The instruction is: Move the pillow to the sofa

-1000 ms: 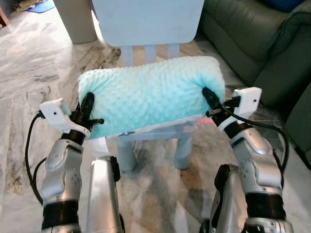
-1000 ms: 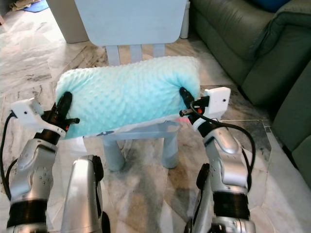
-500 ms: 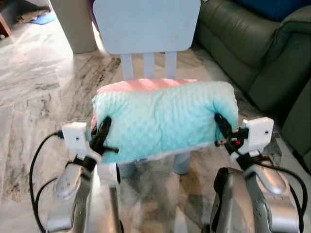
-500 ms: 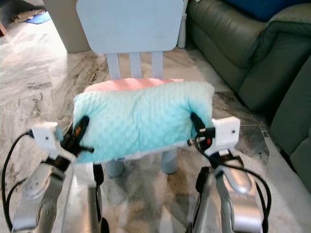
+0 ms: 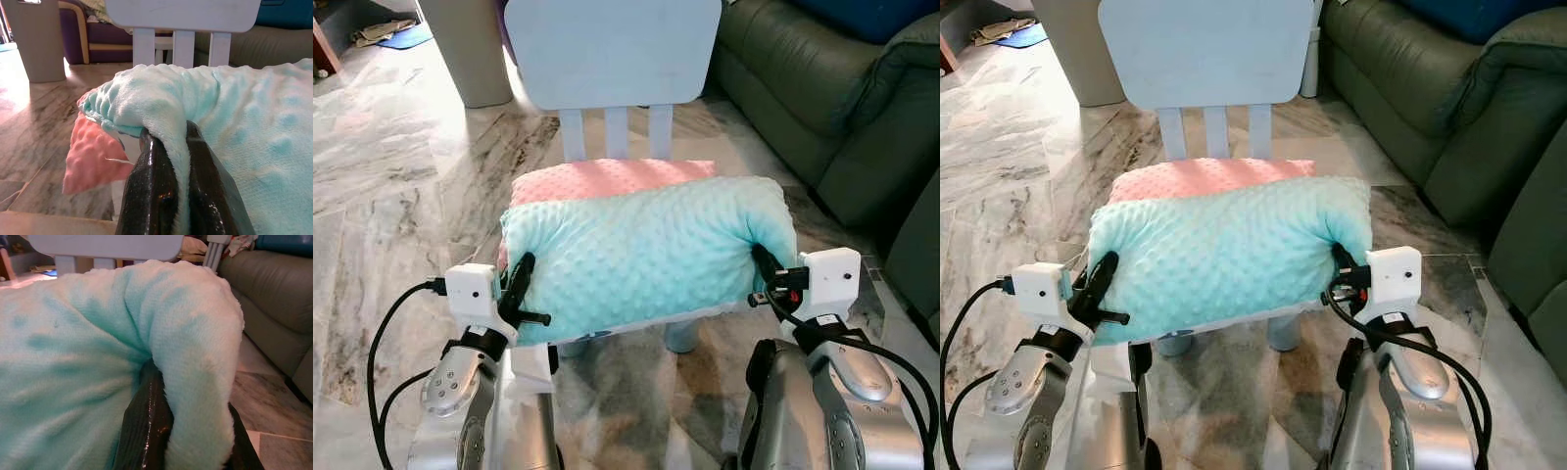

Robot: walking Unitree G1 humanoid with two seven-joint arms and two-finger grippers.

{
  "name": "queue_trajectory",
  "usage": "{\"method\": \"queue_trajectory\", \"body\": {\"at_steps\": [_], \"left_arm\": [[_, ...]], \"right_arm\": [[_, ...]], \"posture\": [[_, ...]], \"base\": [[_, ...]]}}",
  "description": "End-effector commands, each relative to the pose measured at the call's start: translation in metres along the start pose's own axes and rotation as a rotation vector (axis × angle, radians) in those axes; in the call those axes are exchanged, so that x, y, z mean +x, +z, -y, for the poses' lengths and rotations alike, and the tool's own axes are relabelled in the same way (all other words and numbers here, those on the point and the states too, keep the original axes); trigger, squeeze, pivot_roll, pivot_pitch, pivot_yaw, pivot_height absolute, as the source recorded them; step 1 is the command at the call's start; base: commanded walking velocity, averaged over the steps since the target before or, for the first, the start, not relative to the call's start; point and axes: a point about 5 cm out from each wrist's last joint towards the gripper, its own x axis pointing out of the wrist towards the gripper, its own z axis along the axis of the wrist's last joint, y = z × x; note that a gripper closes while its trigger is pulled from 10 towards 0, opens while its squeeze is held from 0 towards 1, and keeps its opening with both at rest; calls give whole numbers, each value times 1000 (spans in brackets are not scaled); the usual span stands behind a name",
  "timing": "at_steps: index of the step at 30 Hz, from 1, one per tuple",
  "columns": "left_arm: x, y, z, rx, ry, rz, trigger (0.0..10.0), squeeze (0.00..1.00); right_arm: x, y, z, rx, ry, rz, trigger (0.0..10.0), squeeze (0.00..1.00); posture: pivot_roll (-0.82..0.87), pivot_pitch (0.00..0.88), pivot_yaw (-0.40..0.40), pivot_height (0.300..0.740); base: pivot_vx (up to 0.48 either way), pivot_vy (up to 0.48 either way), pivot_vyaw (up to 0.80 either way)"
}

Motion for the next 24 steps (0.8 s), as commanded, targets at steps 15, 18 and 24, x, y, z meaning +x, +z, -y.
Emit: {"method": "queue_trajectory", "body": {"at_steps": [15,18,24], "left_arm": [[6,0,3,3,-8,-4,10000,0],[7,0,4,2,-10,-3,10000,0],[9,-1,5,1,-16,-4,10000,0]], "right_arm": [[6,16,2,-5,-42,48,10000,0],[7,17,2,-2,-44,49,10000,0],[7,17,3,3,-49,49,10000,0]], "posture": [[-39,0,32,401],[-39,0,33,421],[-42,0,35,456]], "base": [[0,0,0],[0,0,0],[0,0,0]]}}
